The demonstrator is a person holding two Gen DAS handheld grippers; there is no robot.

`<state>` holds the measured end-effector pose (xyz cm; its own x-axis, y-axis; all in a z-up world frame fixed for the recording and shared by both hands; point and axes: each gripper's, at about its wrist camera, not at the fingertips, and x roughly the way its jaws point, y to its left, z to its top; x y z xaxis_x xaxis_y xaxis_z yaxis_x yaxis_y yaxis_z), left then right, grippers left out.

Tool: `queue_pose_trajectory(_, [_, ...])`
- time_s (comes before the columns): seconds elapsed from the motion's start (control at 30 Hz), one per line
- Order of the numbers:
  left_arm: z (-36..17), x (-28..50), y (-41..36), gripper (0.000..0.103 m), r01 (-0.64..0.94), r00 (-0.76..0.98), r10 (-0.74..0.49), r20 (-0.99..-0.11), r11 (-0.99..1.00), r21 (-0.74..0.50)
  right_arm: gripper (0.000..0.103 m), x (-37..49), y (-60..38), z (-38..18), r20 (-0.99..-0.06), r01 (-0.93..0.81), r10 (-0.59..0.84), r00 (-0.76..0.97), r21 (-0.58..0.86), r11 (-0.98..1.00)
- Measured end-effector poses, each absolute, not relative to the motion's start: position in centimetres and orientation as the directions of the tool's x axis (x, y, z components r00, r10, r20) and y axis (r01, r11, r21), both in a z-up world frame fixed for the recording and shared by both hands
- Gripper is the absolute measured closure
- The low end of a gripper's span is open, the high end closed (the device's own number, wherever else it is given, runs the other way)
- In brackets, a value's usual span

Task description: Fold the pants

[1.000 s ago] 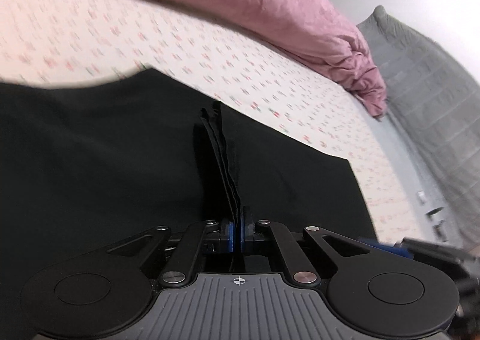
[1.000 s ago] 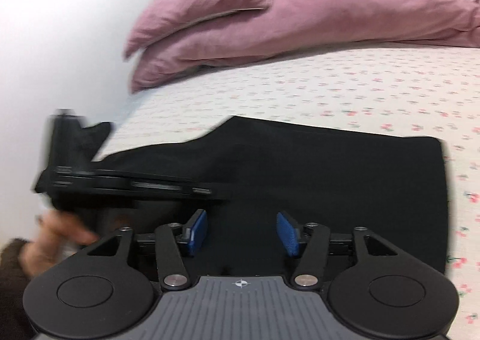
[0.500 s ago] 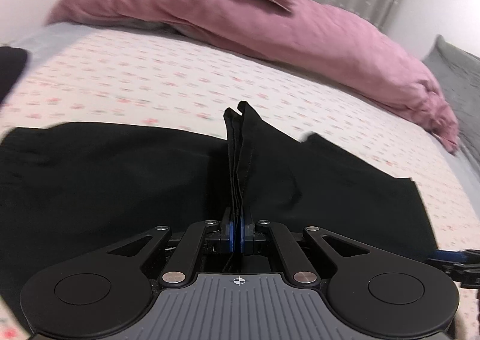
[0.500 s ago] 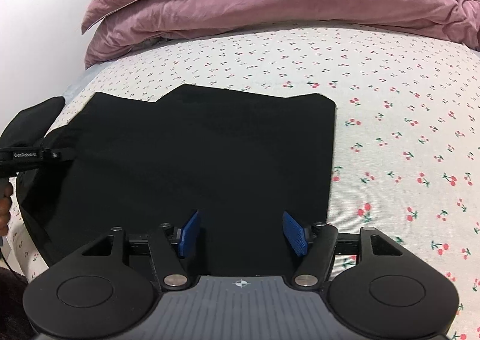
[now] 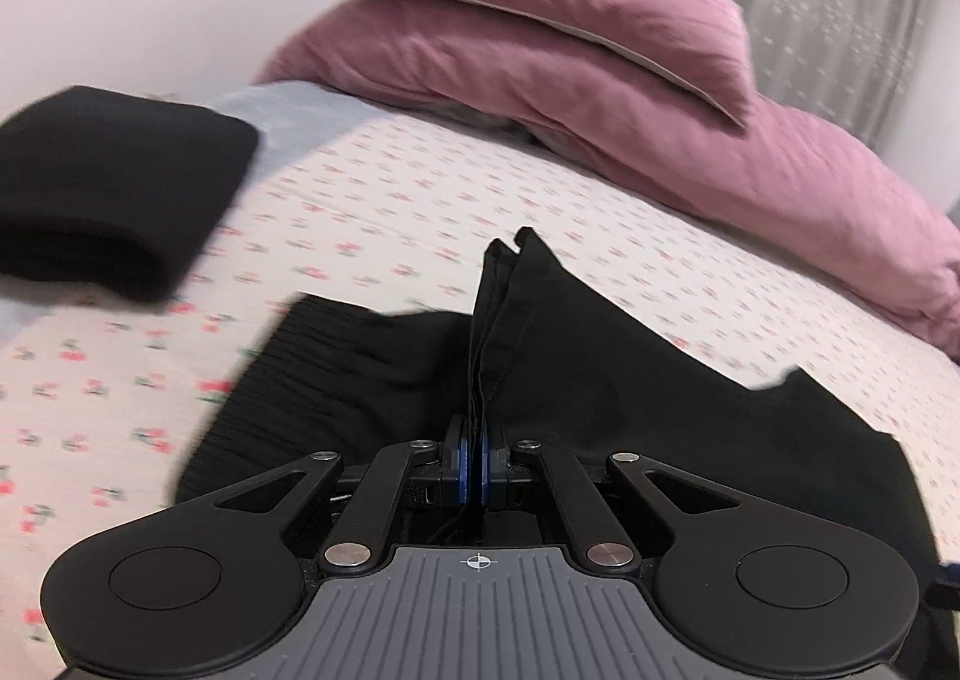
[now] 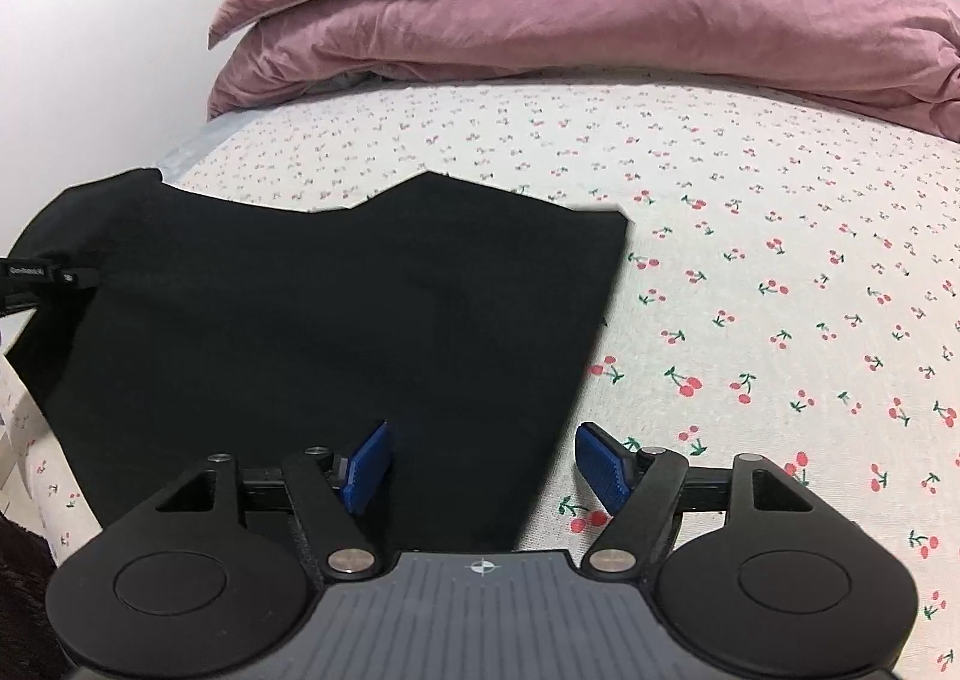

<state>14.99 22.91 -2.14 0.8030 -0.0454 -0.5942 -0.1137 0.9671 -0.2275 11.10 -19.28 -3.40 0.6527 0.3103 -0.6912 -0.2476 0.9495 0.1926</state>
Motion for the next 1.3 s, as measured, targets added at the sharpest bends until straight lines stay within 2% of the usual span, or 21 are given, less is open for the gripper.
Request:
queue_pose_trajectory(0.17, [-2.3, 14.8, 24.8, 0.101, -0.221, 0.808, 0.089, -0.582, 0.962, -0.159, 0.033, 11.4, -18.8, -3.8, -0.701, -0.255, 0.315, 0.64, 0.193, 0.947])
queue_pose_trajectory(0.23, [-2.5, 14.9, 25.1, 0.09, -0.254, 0.805, 0.138, -0.577, 0.959, -0.125, 0.033, 11.3, -18.6, -3.7, -0.702, -0.257, 0.316, 0.639, 0.192, 0.947])
queue_pose_trajectory(0.3, [-2.3, 14.5, 24.8, 0.085, -0.262, 0.812, 0.17, -0.558, 0.961, -0.089, 0.033, 11.3, -18.7, -3.6, -0.701, -0.256, 0.318, 0.639, 0.196, 0.947])
queue_pose_trajectory(0.37, [-1.6, 13.7, 24.2, 0.069, -0.242, 0.84, 0.173, -0.514, 0.968, -0.07, 0.033, 11.2, -19.0, -3.5, -0.698, -0.255, 0.329, 0.636, 0.213, 0.943])
queue_pose_trajectory(0.4, [-1.4, 13.3, 23.9, 0.05, -0.222, 0.858, 0.161, -0.488, 0.973, -0.07, 0.033, 11.1, -19.2, -3.4, -0.698, -0.253, 0.336, 0.632, 0.224, 0.941])
queue_pose_trajectory(0.43, [-1.1, 12.8, 23.5, 0.037, -0.198, 0.875, 0.143, -0.463, 0.977, -0.072, 0.033, 10.9, -19.4, -3.4, -0.698, -0.252, 0.344, 0.628, 0.236, 0.939])
queue_pose_trajectory(0.5, [-0.7, 11.8, 22.5, 0.035, -0.136, 0.9, 0.087, -0.427, 0.987, -0.086, 0.033, 10.6, -19.7, -3.4, -0.7, -0.247, 0.363, 0.615, 0.266, 0.932])
queue_pose_trajectory(0.57, [-0.7, 11.0, 21.1, 0.032, -0.044, 0.904, -0.004, -0.427, 0.994, -0.103, 0.033, 10.2, -20.2, -3.4, -0.704, -0.245, 0.39, 0.594, 0.303, 0.921])
queue_pose_trajectory(0.63, [-1.1, 10.8, 19.5, 0.029, 0.061, 0.887, -0.113, -0.448, 0.99, -0.128, 0.033, 9.7, -20.3, -3.5, -0.708, -0.243, 0.41, 0.575, 0.331, 0.912])
queue_pose_trajectory(0.83, [-3.0, 9.9, 13.9, 0.028, 0.343, 0.766, -0.355, -0.535, 0.931, -0.127, 0.035, 8.2, -21.4, -3.5, -0.698, -0.239, 0.484, 0.528, 0.424, 0.873])
queue_pose_trajectory(1.0, [-3.8, 7.7, 10.1, 0.028, 0.513, 0.695, -0.471, -0.544, 0.854, -0.084, 0.048, 6.8, -22.7, -4.1, -0.658, -0.224, 0.609, 0.443, 0.577, 0.786])
queue_pose_trajectory(1.13, [-4.3, 6.3, 8.0, 0.028, 0.62, 0.637, -0.548, -0.543, 0.782, -0.062, 0.056, 5.7, -22.9, -4.8, -0.648, -0.218, 0.654, 0.391, 0.625, 0.75])
queue_pose_trajectory(1.23, [-5.0, 5.3, 6.2, 0.028, 0.677, 0.594, -0.559, -0.579, 0.736, -0.017, 0.07, 5.2, -22.7, -5.3, -0.639, -0.22, 0.68, 0.361, 0.65, 0.728])
queue_pose_trajectory(1.3, [-5.6, 4.8, 5.2, 0.028, 0.7, 0.576, -0.549, -0.606, 0.714, 0.019, 0.085, 5.3, -22.4, -5.2, -0.635, -0.221, 0.688, 0.351, 0.658, 0.72])
